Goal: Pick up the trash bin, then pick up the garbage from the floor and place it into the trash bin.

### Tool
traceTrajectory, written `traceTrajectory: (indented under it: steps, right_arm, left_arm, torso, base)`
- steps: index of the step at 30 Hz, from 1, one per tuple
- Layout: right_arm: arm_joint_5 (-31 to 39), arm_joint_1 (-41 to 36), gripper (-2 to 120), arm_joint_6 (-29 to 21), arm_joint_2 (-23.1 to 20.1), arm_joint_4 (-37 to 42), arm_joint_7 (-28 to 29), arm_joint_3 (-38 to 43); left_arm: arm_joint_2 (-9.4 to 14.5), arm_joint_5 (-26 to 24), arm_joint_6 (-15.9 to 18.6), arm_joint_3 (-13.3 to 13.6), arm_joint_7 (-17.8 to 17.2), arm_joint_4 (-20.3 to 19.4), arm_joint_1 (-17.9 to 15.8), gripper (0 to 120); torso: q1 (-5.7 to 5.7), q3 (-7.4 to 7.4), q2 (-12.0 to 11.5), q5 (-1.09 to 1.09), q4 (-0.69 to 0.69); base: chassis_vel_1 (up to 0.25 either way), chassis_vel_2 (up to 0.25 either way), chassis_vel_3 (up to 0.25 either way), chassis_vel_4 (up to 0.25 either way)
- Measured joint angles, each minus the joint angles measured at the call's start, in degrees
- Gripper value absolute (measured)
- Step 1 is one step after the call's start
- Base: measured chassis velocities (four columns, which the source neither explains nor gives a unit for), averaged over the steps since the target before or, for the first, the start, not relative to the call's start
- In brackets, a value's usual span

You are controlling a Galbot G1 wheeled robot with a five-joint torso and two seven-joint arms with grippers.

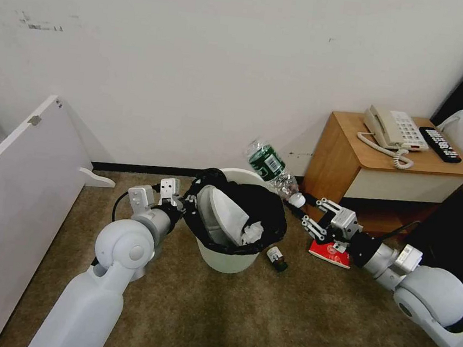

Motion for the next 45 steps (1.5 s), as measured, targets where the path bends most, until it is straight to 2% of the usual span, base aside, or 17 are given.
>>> traceTrajectory:
  steps: [10, 12, 18, 37, 41, 42, 44, 45]
  right_arm:
    - [-0.2, -0.5, 27, 0.1, -0.9, 0.2, -0.7, -1.2]
    - [-0.2, -0.7, 27, 0.1, -1.1, 0.2, -0.8, -1.2]
    - [-0.2, -0.5, 27, 0.1, -1.2, -0.1, -0.8, -1.3]
    - [-0.1, -0.1, 28, 0.4, -1.3, -0.3, -0.8, -1.9]
    - [0.0, 0.2, 44, 0.4, -1.5, -0.2, -0.2, -2.0]
    - [0.0, 0.2, 44, 0.4, -1.5, -0.2, -0.2, -2.0]
    - [0.3, 0.2, 56, 0.4, -1.6, -0.1, 0.1, -2.0]
    - [0.3, 0.2, 56, 0.4, -1.6, -0.1, 0.1, -2.0]
  left_arm:
    - [-0.6, -0.1, -0.3, 3.7, 0.3, 1.5, -1.6, 4]
    - [-1.2, -0.1, -0.5, 5.3, 0.4, 2.3, -2.7, 4]
    - [-1.7, -0.4, -0.9, 7.0, 0.8, 3.8, -4.6, 4]
    - [-2.8, -0.2, -1.3, 7.9, 1.3, 4.9, -5.6, 4]
    - [-3.1, -0.1, -1.3, 7.9, 1.3, 4.9, -5.6, 4]
    - [-3.1, -0.1, -1.3, 7.9, 1.3, 4.9, -5.6, 4]
    - [-3.2, 0.0, -1.3, 7.9, 1.3, 4.9, -5.5, 4]
    - [-3.2, 0.0, -1.3, 7.9, 1.3, 4.9, -5.5, 4]
  torso:
    - [0.0, 0.0, 0.0, 0.0, 0.0]
    - [0.0, 0.0, 0.0, 0.0, -0.01]
    - [0.0, 0.0, 0.0, 0.0, -0.01]
    - [0.0, 0.0, 0.0, 0.0, 0.0]
    - [0.0, 0.0, 0.0, 0.0, 0.0]
    - [0.0, 0.0, 0.0, 0.0, 0.0]
    - [0.0, 0.0, 0.0, 0.0, 0.0]
    - [0.0, 0.0, 0.0, 0.0, 0.0]
  base:
    - [0.0, 0.0, 0.0, 0.0]
    - [0.0, 0.0, 0.0, 0.0]
    - [0.0, 0.0, 0.0, 0.0]
    - [0.0, 0.0, 0.0, 0.0]
    - [0.0, 0.0, 0.0, 0.0]
    - [0.0, 0.0, 0.0, 0.0]
    - [0.0, 0.0, 0.0, 0.0]
    - [0.0, 0.0, 0.0, 0.0]
